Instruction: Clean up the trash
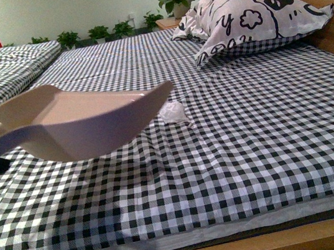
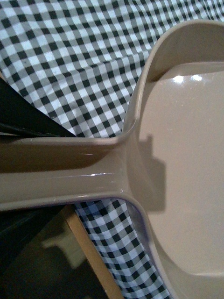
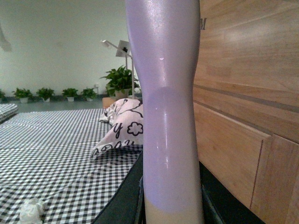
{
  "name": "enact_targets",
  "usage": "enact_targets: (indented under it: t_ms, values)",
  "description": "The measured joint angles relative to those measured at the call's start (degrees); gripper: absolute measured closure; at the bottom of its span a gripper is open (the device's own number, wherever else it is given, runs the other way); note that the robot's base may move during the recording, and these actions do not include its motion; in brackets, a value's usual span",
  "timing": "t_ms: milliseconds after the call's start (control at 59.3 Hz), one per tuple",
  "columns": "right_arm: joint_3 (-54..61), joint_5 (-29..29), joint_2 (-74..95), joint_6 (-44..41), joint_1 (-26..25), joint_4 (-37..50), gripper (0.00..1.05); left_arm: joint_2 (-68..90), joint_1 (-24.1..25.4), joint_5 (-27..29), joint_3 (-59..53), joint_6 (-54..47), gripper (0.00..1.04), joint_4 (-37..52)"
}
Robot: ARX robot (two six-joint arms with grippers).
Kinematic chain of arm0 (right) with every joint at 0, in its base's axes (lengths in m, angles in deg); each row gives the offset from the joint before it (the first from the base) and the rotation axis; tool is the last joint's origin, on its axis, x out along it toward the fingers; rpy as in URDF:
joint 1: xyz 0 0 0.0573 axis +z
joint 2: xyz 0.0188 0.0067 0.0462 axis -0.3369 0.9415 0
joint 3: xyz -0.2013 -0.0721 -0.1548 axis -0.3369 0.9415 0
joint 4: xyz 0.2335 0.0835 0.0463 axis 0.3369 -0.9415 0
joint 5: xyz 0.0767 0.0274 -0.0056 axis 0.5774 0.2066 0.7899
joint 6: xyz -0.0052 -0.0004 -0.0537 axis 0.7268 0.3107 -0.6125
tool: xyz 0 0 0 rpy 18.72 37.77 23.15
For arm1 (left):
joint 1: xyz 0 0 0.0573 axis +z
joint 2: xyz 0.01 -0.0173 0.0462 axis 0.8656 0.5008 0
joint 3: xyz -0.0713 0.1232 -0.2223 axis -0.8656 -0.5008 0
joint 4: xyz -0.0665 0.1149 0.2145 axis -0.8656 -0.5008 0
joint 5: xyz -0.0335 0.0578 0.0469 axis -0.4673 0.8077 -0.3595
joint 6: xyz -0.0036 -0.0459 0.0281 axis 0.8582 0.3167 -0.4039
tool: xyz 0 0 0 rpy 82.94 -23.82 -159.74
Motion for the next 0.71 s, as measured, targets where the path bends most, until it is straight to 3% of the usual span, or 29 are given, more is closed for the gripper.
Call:
enact_targets:
  t_ms: [708]
  values:
    - [0.00, 0.02, 0.00, 0.00, 0.00, 0.00, 0.85, 17.33, -1.11, -2.34, 3.08, -10.84, 0.78, 8.37]
